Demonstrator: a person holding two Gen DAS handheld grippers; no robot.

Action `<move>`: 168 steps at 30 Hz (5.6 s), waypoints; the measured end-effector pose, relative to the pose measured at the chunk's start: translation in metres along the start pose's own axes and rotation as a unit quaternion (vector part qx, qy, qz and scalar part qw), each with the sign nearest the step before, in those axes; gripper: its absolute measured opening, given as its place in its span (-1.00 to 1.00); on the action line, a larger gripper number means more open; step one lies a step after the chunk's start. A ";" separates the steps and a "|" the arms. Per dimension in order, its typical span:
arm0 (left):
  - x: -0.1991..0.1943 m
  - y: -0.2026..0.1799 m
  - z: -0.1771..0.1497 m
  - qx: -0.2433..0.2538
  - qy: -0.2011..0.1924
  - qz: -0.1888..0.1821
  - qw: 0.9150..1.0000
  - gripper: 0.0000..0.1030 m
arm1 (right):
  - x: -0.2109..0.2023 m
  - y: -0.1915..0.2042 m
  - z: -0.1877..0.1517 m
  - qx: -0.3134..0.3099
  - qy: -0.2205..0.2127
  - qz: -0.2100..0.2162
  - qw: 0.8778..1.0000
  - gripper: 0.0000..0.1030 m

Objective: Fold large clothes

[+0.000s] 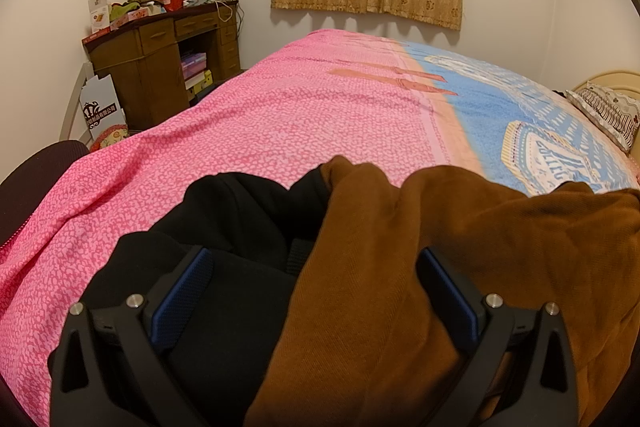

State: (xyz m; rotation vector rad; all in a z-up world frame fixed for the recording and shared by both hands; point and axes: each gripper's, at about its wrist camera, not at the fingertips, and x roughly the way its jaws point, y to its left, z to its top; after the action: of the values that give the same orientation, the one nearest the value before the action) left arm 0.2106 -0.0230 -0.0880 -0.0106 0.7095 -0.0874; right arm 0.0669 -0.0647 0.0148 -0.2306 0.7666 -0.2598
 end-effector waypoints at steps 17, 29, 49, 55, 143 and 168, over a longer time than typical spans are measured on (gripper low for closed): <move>0.000 -0.001 0.000 0.000 0.000 0.000 1.000 1.00 | -0.014 -0.010 -0.011 0.000 -0.043 -0.063 0.997 -1.00; 0.000 0.000 0.000 0.000 0.000 0.000 1.000 1.00 | -0.001 -0.020 -0.018 0.042 -0.058 0.035 0.997 -1.00; 0.000 0.000 0.000 0.000 0.000 0.000 1.000 1.00 | 0.059 -0.059 -0.048 0.150 -0.055 0.116 0.980 -0.99; 0.000 0.000 0.000 0.000 0.000 0.000 1.000 1.00 | 0.063 -0.052 -0.044 0.131 -0.066 0.116 0.982 -0.99; 0.005 0.001 0.000 0.007 0.015 0.008 1.000 1.00 | 0.076 -0.055 -0.043 0.132 -0.056 0.121 0.982 -0.99; 0.004 -0.001 0.000 0.011 0.016 0.013 1.000 1.00 | 0.134 -0.047 -0.041 0.118 -0.039 0.118 0.985 -0.98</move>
State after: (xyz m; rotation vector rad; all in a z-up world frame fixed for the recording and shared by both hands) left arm 0.2134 -0.0245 -0.0906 0.0220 0.7399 -0.0704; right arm 0.1241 -0.1559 -0.0869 0.0743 0.6711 -0.1150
